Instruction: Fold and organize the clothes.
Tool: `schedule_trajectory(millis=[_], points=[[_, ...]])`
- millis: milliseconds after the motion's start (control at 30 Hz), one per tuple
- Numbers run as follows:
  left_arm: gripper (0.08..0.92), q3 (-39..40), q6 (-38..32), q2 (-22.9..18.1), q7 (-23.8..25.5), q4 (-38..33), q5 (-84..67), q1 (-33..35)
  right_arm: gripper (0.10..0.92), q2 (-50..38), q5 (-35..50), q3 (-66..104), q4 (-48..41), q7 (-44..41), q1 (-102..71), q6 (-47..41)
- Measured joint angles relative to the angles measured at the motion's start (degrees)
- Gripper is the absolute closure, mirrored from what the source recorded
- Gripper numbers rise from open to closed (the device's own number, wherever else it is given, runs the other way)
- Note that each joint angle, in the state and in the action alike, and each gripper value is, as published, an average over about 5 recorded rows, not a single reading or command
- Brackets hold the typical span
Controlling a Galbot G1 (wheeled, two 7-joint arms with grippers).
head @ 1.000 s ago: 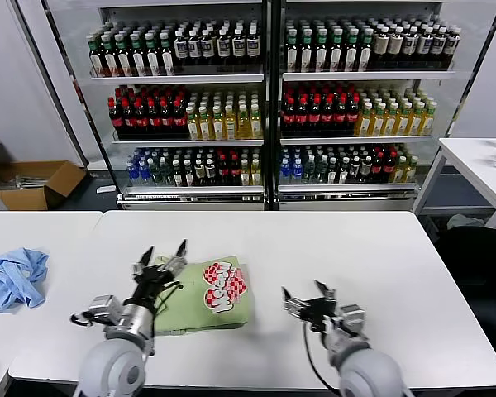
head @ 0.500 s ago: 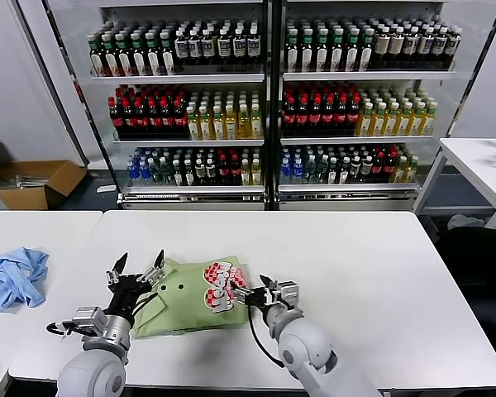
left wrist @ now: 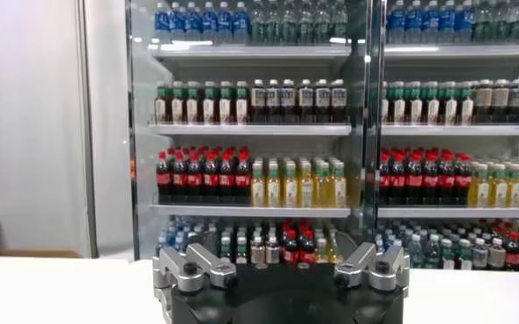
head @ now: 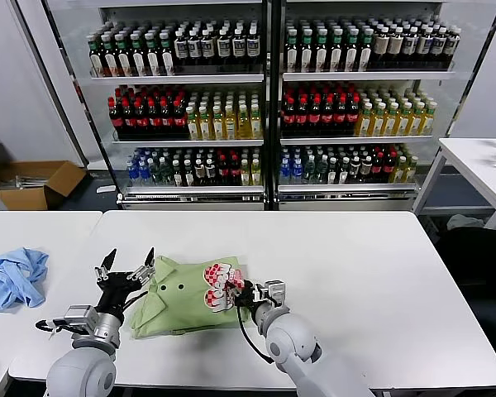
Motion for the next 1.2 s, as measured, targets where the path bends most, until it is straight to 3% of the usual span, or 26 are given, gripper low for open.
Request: schedule_trajectory(millis=[333,433,767,1200], points=[[0.177,-0.3,-0.1,0.3,0.0,1.4,0.9,0.2,0.875,-0.7,0.4,1.4,1.4,-0.4,0.4,0.0],[0.177,-0.3,0.0,0.5,0.0,1.4,0.9,0.4,0.917,-1.9,1.0,2.4,4.6,0.1,0.0,-0.2],[0.177,0.1,-0.6,0.2,0.3,2.7,1.8,-0.1,0.92,-11.6,3.0,9.2,14.2,-1.2,-5.6,-0.3],[0.177,1.2,-5.0,-0.9,2.4,6.2,5.5,-1.5,0.92,-18.3,-4.1,15.9,12.7,-9.4,-9.6,1.0]])
